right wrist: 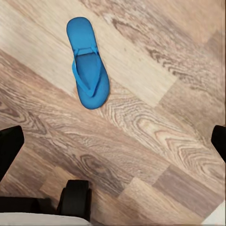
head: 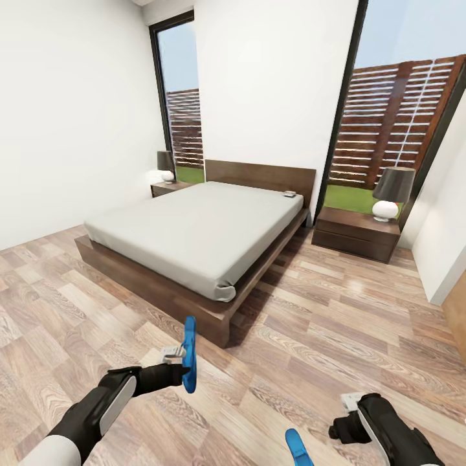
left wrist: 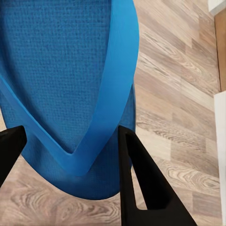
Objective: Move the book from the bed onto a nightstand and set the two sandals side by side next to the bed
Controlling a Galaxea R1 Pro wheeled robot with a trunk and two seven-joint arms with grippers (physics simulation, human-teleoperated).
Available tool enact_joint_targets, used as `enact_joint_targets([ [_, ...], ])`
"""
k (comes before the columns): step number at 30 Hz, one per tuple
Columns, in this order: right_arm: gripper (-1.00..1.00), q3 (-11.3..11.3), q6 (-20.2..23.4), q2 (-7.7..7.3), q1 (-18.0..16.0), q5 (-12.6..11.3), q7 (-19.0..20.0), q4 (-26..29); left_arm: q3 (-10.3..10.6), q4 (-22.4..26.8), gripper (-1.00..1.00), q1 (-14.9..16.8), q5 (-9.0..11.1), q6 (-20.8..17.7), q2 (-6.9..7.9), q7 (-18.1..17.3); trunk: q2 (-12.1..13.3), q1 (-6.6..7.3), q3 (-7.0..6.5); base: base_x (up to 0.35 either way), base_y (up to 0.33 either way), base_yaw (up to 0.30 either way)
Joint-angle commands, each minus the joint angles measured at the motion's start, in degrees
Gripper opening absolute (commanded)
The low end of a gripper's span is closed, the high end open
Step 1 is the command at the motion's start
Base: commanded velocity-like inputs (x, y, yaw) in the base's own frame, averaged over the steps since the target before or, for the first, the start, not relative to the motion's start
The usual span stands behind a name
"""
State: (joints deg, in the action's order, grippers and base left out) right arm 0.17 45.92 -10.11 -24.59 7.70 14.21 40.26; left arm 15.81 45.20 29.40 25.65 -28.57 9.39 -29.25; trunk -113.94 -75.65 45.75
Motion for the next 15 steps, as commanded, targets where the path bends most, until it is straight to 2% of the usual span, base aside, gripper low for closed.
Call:
enact_joint_targets([
  [1, 1.00, 0.01, 0.21, -1.26, -0.02, 0.35, 2.40, 0.08, 0.17, 0.06, -1.00, 0.04, 0.59, -0.39, 0.14, 0.08, -0.03, 0.01, 0.06, 0.000, 0.000, 0.000],
  [2, 1.00, 0.01, 0.20, -1.78, -0.02, 0.32, 3.70, 0.08, 0.15, 0.06, -1.00, 0.04, 0.60, -0.39, 0.17, 0.08, -0.03, 0.01, 0.06, 0.000, 0.000, 0.000],
  [3, 1.00, 0.01, 0.16, -2.61, -0.02, 0.27, 6.81, 0.08, 0.15, 0.06, -1.00, 0.04, 0.61, -0.38, 0.19, 0.08, -0.03, 0.01, 0.06, 0.000, 0.000, 0.000],
  [4, 1.00, 0.02, 0.11, -3.33, -0.02, 0.29, 12.02, 0.06, 0.16, 0.06, -1.00, 0.04, 0.62, -0.40, 0.23, 0.08, -0.03, 0.01, 0.06, 0.000, 0.000, 0.000],
  [5, 1.00, 0.05, 0.09, -3.58, -0.02, 0.34, 15.12, 0.04, 0.17, 0.07, -1.00, 0.04, 0.63, -0.41, 0.25, 0.08, -0.03, 0.01, 0.06, 0.000, 0.000, 0.000],
  [7, 1.00, 0.07, 0.02, -3.83, -0.02, 0.44, 18.75, 0.04, 0.15, 0.07, -1.00, 0.04, 0.63, -0.42, 0.25, 0.07, -0.03, 0.01, 0.06, 0.000, 0.000, 0.000],
  [9, 1.00, 0.09, 0.00, -3.85, -0.02, 0.51, 20.22, 0.01, 0.17, 0.07, -1.00, 0.04, 0.63, -0.42, 0.23, 0.07, -0.03, 0.01, 0.06, 0.000, 0.000, 0.000],
  [15, 1.00, 0.09, -0.03, -3.80, -0.02, 0.58, 21.13, 0.00, 0.17, 0.07, -1.00, 0.04, 0.63, -0.43, 0.20, 0.07, -0.03, 0.01, 0.06, 0.000, 0.000, 0.000],
])
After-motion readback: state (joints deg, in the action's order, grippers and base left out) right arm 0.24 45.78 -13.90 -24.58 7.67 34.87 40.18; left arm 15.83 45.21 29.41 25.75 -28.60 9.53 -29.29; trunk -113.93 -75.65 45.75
